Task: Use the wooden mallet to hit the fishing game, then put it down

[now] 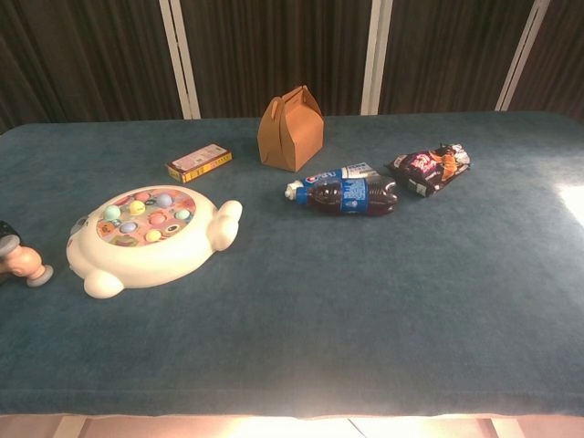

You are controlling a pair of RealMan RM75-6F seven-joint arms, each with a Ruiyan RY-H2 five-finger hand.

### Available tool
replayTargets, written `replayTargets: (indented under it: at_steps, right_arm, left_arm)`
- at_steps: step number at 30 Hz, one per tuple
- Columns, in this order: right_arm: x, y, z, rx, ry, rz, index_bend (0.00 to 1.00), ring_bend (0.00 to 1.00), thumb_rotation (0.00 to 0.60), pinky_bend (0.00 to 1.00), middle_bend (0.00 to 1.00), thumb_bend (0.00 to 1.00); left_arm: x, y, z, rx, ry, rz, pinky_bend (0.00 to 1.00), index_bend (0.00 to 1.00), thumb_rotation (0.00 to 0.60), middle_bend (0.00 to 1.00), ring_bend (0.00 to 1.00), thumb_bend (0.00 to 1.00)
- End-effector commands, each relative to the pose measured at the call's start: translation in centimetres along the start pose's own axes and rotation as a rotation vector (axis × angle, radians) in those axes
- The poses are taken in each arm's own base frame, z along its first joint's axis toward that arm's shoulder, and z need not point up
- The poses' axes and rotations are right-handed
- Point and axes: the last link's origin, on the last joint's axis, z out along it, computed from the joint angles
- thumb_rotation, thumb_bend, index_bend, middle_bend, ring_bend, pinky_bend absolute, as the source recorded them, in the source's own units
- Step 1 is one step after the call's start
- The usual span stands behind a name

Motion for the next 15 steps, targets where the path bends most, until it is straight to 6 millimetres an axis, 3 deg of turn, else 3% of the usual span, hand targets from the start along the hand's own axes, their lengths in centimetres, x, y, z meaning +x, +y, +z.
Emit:
replayTargets:
  at_steps: [1, 15]
  right_arm:
    - [0.00, -0.02, -0.03, 0.000, -0.001, -0.001, 0.00, 0.00, 0.600, 0.00, 0.00, 0.24]
    - [0.02, -0.01, -0.13, -0.002, -0.009, -0.003, 0.00, 0.00, 0.600, 0.00, 0.00, 0.24]
  left_arm:
    - [-0.03, 0.02, 0.02, -0.001, -0.002, 0.000, 0.23, 0.46, 0.600, 0.36, 0.22, 0.42]
    - [-0.14, 0.12, 0.49, 0.005, 0.013, -0.003, 0.26, 0.54, 0.600, 0.44, 0.26, 0.53]
